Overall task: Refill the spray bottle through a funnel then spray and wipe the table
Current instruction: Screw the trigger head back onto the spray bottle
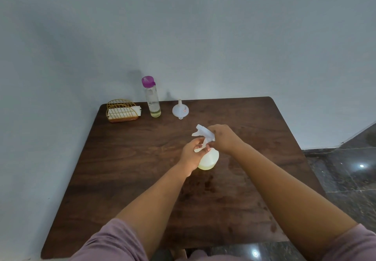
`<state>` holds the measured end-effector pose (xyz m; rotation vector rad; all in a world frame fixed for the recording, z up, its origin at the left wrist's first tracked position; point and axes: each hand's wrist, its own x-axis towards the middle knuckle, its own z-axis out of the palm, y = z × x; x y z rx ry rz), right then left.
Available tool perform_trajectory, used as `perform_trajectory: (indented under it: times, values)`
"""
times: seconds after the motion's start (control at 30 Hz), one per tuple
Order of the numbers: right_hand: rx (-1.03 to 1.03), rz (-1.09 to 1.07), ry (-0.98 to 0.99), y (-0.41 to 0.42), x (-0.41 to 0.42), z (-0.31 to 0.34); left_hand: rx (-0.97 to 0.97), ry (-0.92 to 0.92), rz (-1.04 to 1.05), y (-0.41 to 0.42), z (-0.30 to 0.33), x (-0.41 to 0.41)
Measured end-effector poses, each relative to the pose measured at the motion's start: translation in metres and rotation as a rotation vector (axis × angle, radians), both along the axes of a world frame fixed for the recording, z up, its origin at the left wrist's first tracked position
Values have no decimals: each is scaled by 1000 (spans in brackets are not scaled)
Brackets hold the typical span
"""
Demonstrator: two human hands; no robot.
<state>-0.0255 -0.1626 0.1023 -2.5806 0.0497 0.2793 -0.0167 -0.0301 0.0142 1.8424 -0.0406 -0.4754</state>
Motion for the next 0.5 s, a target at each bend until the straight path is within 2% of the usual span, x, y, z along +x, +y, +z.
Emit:
perform_trajectory:
  times: [0.13,0.27,0.5]
  values:
    - [14,16,39,1,6,-4,27,-12,-55,0,-2,-2]
    - [-52,25,70,5,8,-4,152,-97,-132,0,-7,0]
    - [-122,-182,-67,26,-6,-17,255,-229,-182,3,-11,4]
